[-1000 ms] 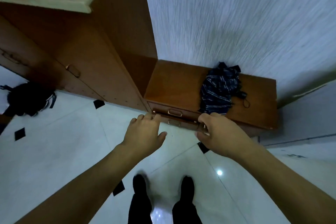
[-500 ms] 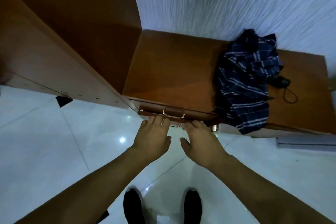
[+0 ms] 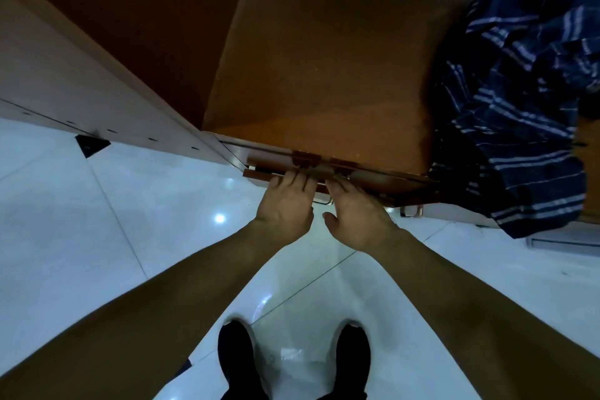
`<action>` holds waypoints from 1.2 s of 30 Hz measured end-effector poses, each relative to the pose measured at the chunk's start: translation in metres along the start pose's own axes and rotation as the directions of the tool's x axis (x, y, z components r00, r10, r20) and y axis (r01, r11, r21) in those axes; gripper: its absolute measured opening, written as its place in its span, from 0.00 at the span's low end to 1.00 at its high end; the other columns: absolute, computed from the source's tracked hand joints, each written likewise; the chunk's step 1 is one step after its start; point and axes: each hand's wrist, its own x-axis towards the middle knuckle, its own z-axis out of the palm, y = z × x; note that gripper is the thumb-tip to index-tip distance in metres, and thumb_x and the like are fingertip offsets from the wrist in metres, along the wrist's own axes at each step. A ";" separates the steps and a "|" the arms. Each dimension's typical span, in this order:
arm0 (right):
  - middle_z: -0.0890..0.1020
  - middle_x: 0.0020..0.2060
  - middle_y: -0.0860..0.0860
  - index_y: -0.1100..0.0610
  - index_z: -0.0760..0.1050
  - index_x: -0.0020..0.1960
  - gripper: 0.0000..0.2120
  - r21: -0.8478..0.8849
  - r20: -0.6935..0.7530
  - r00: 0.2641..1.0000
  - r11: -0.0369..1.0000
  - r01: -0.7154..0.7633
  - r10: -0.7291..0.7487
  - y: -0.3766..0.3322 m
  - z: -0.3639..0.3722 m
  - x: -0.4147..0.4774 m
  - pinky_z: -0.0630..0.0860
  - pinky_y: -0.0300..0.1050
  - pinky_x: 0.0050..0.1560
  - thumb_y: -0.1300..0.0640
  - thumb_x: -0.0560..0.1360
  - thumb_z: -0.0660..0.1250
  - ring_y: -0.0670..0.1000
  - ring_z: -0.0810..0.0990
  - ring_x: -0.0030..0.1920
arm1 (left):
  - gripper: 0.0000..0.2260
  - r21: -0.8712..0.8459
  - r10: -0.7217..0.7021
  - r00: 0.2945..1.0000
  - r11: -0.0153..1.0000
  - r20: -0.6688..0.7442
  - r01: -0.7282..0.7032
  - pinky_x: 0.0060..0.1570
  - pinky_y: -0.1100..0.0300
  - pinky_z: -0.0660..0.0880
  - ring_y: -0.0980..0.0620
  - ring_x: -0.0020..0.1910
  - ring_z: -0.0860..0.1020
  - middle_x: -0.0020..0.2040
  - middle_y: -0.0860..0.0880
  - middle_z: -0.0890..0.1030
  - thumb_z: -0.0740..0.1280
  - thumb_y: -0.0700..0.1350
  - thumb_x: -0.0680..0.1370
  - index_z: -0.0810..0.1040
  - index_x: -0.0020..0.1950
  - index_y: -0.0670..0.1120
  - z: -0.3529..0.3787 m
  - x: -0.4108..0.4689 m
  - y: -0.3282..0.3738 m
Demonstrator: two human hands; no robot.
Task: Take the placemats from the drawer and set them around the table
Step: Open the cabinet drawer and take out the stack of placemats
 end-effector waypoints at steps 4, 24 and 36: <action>0.68 0.73 0.52 0.53 0.58 0.76 0.34 0.011 0.045 0.999 1.000 -0.010 0.009 0.001 0.007 0.012 0.74 0.51 0.64 0.48 0.74 0.67 0.55 0.72 0.68 | 0.26 -0.008 0.055 0.997 0.998 -0.055 -0.056 0.59 0.48 0.71 0.44 0.63 0.71 0.65 0.45 0.75 0.69 0.53 0.71 0.71 0.67 0.45 0.010 0.001 -0.006; 0.66 0.73 0.51 0.56 0.57 0.77 0.38 0.104 0.202 0.979 0.993 -0.053 0.031 -0.058 0.110 -0.137 0.69 0.52 0.68 0.45 0.72 0.64 0.54 0.65 0.73 | 0.36 -0.057 0.157 0.968 0.987 0.196 -0.148 0.68 0.40 0.65 0.42 0.69 0.69 0.66 0.44 0.75 0.73 0.52 0.65 0.70 0.70 0.41 0.065 -0.173 0.026; 0.79 0.39 0.48 0.55 0.76 0.46 0.05 0.586 0.122 0.901 0.702 -0.404 0.416 -0.042 -0.014 -0.133 0.72 0.39 0.36 0.54 0.77 0.65 0.48 0.78 0.38 | 0.05 -0.584 -0.289 0.954 0.789 -0.080 0.190 0.40 0.58 0.74 0.51 0.45 0.75 0.46 0.49 0.78 0.66 0.48 0.75 0.76 0.49 0.49 -0.037 -0.176 0.022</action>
